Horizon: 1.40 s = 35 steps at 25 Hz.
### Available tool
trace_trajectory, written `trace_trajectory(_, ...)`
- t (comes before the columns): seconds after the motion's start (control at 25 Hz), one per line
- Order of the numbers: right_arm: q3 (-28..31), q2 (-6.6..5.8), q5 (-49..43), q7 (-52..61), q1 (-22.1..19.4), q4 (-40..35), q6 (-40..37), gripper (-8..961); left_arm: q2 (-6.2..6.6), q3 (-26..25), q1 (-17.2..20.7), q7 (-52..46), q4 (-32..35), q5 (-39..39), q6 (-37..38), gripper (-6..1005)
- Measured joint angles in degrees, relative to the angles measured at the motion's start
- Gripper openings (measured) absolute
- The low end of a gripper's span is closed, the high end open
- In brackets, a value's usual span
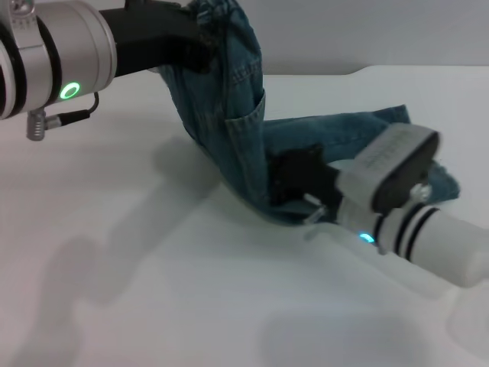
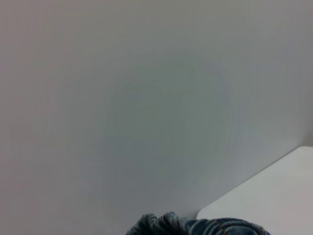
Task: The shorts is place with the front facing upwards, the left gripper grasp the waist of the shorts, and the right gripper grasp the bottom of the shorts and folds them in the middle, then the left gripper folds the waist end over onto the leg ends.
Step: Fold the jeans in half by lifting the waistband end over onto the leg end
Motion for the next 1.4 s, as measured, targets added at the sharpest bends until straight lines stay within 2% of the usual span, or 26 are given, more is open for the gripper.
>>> trace_trajectory(0.04, -2.32, 0.00, 1.70, 0.00, 1.14, 0.53, -1.32, 0, -0.01, 0.21, -0.18, 0.02, 0.00, -0.14, 0.03, 162)
trace_trajectory(0.44, -5.54, -0.01, 2.66, 1.13, 2.39, 2.64, -2.34, 0, -0.04, 0.48, -0.32, 0.19, 0.07, -0.26, 0.39, 161)
trace_trajectory(0.56, -2.81, -0.08, 2.73, 0.87, -0.26, 2.52, -1.45, 0, -0.03, 0.49, -0.19, 0.24, 0.11, -0.30, 0.49, 161)
trace_trajectory(0.8, 6.24, -0.93, 0.34, 0.40, -8.76, 2.73, 4.06, 0, -0.03, 0.43, 0.16, 0.36, 0.10, -0.32, 0.72, 160)
trace_trajectory(0.96, 9.20, -0.85, -1.48, 0.41, -10.95, 2.63, 5.19, 0, 0.01, 0.50, -0.05, 0.39, 0.04, -1.06, 1.19, 160)
trace_trajectory(1.16, 9.12, -0.36, -1.24, 0.81, -8.81, 0.63, 4.60, 0, -0.02, 0.58, -0.39, 1.99, 0.02, -4.05, 1.98, 160)
trace_trajectory(1.4, 5.55, 0.02, -0.82, 3.88, -4.54, 0.03, 1.10, 0, -0.13, 0.70, -0.97, 2.74, 0.09, -5.59, 2.90, 160)
